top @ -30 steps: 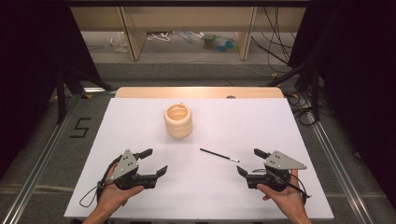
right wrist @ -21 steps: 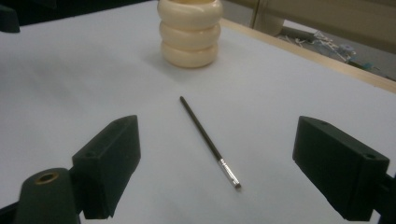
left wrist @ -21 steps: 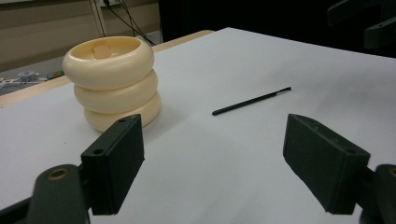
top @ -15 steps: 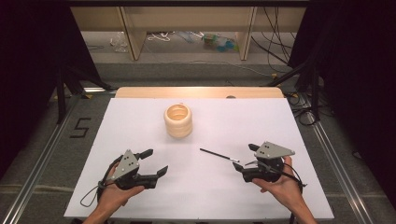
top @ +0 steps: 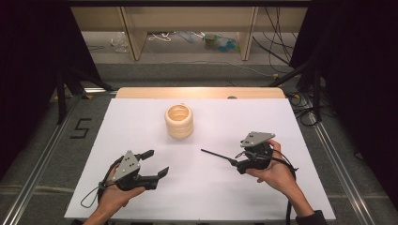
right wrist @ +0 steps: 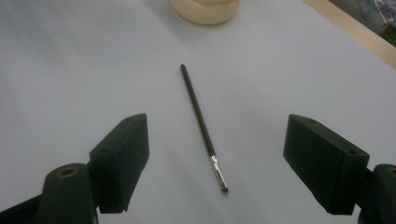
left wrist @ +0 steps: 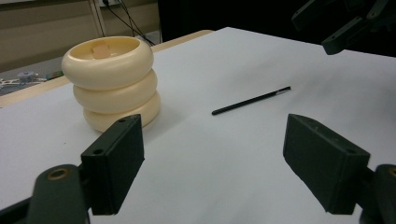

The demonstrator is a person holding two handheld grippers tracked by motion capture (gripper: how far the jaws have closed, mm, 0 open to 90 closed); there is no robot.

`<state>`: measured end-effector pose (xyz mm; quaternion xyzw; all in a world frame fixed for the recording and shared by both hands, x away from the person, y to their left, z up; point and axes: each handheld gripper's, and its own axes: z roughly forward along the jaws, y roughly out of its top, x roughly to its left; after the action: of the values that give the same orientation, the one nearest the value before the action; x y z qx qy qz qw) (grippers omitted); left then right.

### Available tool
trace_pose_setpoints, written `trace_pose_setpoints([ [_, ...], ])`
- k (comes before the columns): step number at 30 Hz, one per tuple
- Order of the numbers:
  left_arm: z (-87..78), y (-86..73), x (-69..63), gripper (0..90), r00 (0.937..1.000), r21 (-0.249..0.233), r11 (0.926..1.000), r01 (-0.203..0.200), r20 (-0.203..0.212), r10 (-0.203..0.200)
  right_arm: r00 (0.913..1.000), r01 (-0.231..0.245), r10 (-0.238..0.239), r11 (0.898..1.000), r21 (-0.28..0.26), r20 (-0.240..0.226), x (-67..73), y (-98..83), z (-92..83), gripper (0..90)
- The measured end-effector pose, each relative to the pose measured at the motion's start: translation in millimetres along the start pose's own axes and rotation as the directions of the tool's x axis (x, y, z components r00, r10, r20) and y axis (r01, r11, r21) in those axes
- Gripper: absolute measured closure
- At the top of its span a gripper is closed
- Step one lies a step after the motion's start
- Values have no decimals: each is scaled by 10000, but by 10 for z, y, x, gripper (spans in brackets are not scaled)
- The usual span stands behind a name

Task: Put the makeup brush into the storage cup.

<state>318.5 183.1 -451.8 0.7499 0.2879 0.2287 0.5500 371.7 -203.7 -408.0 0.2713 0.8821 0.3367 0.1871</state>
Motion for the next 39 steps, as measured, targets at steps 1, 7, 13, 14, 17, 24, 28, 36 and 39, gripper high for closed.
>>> trace_pose_setpoints([
  [1, 0, 0, -1, 206, 10000, -21, 10000, 69, -15, -69, 10000, 16, -15, 9999, 106, -64, -8, 19, 21, 235],
  [7, -2, -3, -5, 206, 10000, -14, 10000, 80, -9, -80, 9998, 58, -49, 9990, 436, -196, -51, 125, 126, 244],
  [13, 0, -2, -5, 206, 10000, -8, 10000, 62, -9, -62, 9983, 261, -212, 9953, 931, -538, -88, 176, 225, 262],
  [14, 0, -3, -6, 206, 10000, 4, 10000, 57, -3, -57, 9985, 131, -68, 9930, 1173, -545, -81, 187, 246, 267],
  [17, 3, -2, -7, 206, 10000, 4, 10000, 73, 3, -73, 9972, 551, -459, 9847, 1651, -586, -105, 232, 347, 300],
  [24, 4, -3, -15, 206, 10000, 26, 10000, 65, 39, -65, 9918, 972, -746, 9679, 2319, -1040, -108, 315, 518, 343],
  [28, 3, -2, -15, 206, 10000, 14, 10000, 72, 45, -72, 9871, 1420, -1124, 9436, 2992, -1142, -77, 388, 653, 372],
  [36, 4, 2, -17, 206, 10000, 32, 10000, 15, 69, -16, 9826, 1667, -1251, 9197, 3556, -1371, -64, 431, 770, 419],
  [39, 5, 2, -23, 206, 10000, 44, 10000, 28, 84, -28, 9814, 1703, -1228, 9117, 3740, -1476, -86, 453, 831, 469],
])
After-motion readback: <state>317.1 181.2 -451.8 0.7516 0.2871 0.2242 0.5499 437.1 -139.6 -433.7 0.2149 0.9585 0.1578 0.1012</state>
